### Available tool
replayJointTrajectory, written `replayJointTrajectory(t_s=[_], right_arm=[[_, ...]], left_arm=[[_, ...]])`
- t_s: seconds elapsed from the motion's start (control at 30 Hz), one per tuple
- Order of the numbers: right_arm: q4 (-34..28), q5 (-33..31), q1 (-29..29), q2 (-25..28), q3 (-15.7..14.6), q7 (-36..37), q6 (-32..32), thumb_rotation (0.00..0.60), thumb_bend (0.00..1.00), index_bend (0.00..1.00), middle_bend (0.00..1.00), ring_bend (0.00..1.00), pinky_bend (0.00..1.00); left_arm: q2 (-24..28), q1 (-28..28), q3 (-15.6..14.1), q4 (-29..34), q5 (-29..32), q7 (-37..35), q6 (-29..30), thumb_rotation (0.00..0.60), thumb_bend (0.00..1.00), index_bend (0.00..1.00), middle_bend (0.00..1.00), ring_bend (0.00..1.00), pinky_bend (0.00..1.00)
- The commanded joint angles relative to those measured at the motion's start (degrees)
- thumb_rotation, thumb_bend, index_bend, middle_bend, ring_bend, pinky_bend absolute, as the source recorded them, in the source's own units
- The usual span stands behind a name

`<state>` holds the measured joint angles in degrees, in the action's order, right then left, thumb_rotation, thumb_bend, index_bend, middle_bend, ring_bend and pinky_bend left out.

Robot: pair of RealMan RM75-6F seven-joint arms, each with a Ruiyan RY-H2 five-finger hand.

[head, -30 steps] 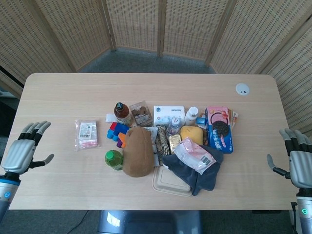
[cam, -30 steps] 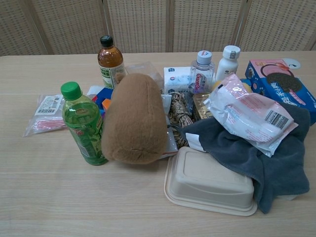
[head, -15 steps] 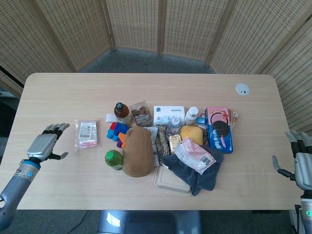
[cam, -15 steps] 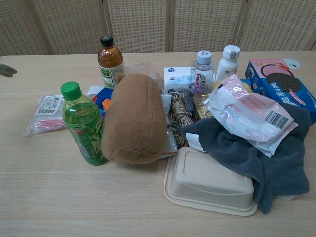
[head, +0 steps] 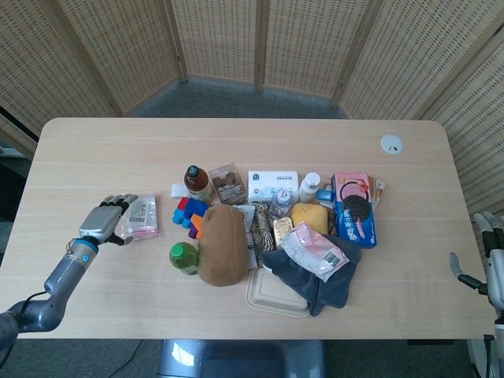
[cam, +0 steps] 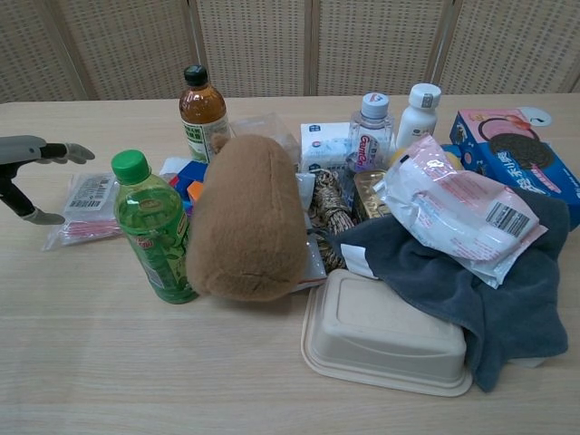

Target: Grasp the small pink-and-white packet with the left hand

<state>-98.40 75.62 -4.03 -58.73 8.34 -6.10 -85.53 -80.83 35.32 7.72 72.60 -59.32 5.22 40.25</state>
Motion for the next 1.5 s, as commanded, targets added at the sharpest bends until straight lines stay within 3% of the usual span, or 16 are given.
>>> replayJointTrajectory(t_s=[0.03,0.47,0.53,0.63,0.7,0.8,0.87,1.2,1.5], right_arm=[[-0.1,0.0,0.1,0.1,0.1,0.0,-0.1,0.336,0.41,0.0,0.0,0.0,0.0],[-1.5,-0.1,0.8,1.3,0.7,0.1,-1.5,0.334,0.42,0.0,0.0,0.0,0.0],[-1.5,0.3,0.8,1.3,0.7,-0.1,-1.7,0.334,0.42,0.0,0.0,0.0,0.0],[-1.3,0.5,0.9,1.2,0.8,0.1,-2.1,0.339,0.41,0.0,0.0,0.0,0.0],[-1.1,0.6,1.0,1.1,0.8,0.2,-2.3,0.338,0.41,0.0,0.0,0.0,0.0],[-0.8,0.9,1.0,0.9,0.8,0.4,-2.4,0.337,0.41,0.0,0.0,0.0,0.0],[-0.7,0.9,1.0,0.9,0.8,0.3,-2.4,0.34,0.42,0.0,0.0,0.0,0.0],[-0.5,1.1,0.6,0.4,0.9,0.3,-1.8,0.337,0.41,0.0,0.0,0.0,0.0],[0.4,1.6,0.1,-0.7,0.5,1.0,-0.7,0.336,0.41,0.0,0.0,0.0,0.0]], left_arm=[[-3.1,1.8,0.0,-3.8,2.0,1.5,-1.7,0.6,0.3,0.0,0.0,0.0,0.0],[-11.2,3.9,0.5,-13.0,5.2,0.2,-4.4,0.6,0.3,0.0,0.0,0.0,0.0],[-12.2,3.5,0.8,-13.8,4.2,-0.8,-2.8,0.6,0.3,0.0,0.0,0.06,0.0],[-13.2,2.7,1.3,-14.7,3.3,-2.1,-0.7,0.6,0.3,0.17,0.11,0.36,0.04],[-13.6,2.3,1.6,-15.1,2.9,-2.9,0.3,0.6,0.3,0.37,0.31,0.62,0.2],[-14.2,1.4,2.2,-15.7,1.4,-4.5,3.2,0.6,0.3,0.59,0.56,0.86,0.43],[-14.4,0.9,2.4,-15.7,0.1,-5.8,4.9,0.6,0.3,0.66,0.64,0.93,0.51],[-11.2,-2.2,3.1,-11.9,-8.0,-12.9,14.8,0.6,0.3,0.69,0.68,0.95,0.54],[-1.3,-6.5,4.6,2.4,-11.6,-15.1,23.8,0.6,0.3,0.66,0.68,0.94,0.54]])
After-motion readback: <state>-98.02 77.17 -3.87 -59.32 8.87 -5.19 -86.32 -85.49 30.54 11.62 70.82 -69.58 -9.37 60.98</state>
